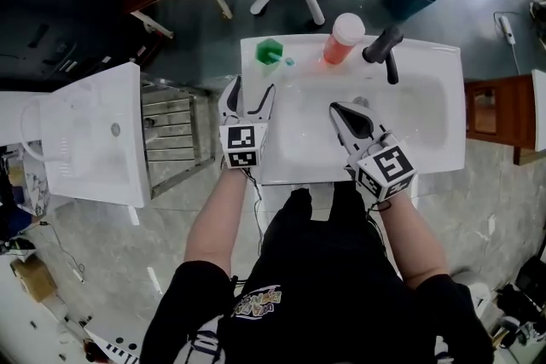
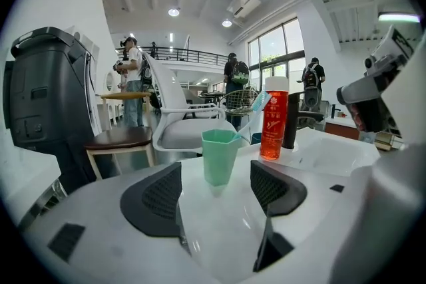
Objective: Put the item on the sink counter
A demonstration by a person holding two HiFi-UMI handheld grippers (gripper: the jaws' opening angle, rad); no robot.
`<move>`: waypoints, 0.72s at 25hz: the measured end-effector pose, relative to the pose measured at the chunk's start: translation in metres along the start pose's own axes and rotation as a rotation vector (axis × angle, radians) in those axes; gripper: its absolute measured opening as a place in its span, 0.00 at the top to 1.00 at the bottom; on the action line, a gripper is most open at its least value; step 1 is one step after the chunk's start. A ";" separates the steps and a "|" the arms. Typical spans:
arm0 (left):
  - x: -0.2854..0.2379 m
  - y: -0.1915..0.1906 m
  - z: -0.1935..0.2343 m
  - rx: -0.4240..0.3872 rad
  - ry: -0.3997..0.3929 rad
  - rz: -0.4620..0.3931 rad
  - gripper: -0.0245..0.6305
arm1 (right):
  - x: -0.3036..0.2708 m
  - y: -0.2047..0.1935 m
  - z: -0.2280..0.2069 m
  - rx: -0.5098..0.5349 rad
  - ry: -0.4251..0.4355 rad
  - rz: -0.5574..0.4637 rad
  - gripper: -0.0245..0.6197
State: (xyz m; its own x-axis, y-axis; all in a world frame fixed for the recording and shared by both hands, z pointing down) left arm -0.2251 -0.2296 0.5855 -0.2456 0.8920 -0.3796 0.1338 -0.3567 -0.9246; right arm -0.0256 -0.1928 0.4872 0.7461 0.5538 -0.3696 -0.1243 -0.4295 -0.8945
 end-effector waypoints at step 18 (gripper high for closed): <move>0.119 0.082 -0.054 -0.038 -0.085 -0.170 0.50 | 0.063 0.015 0.045 0.081 0.011 -0.067 0.88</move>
State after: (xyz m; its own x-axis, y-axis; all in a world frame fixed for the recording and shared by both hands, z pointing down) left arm -0.1916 -0.1375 0.4666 -0.3475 0.9112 -0.2211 0.1193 -0.1909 -0.9743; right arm -0.0099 -0.1327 0.4390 0.7615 0.5712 -0.3063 -0.1261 -0.3330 -0.9345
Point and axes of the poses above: the fingertips, and each gripper's own axes: x backward along the fingers, z to its left, y out of its top, the point moved 4 cm from there along x, backward along the fingers, and after that the axes turned 3 degrees about -x, right-handed, at the moved point
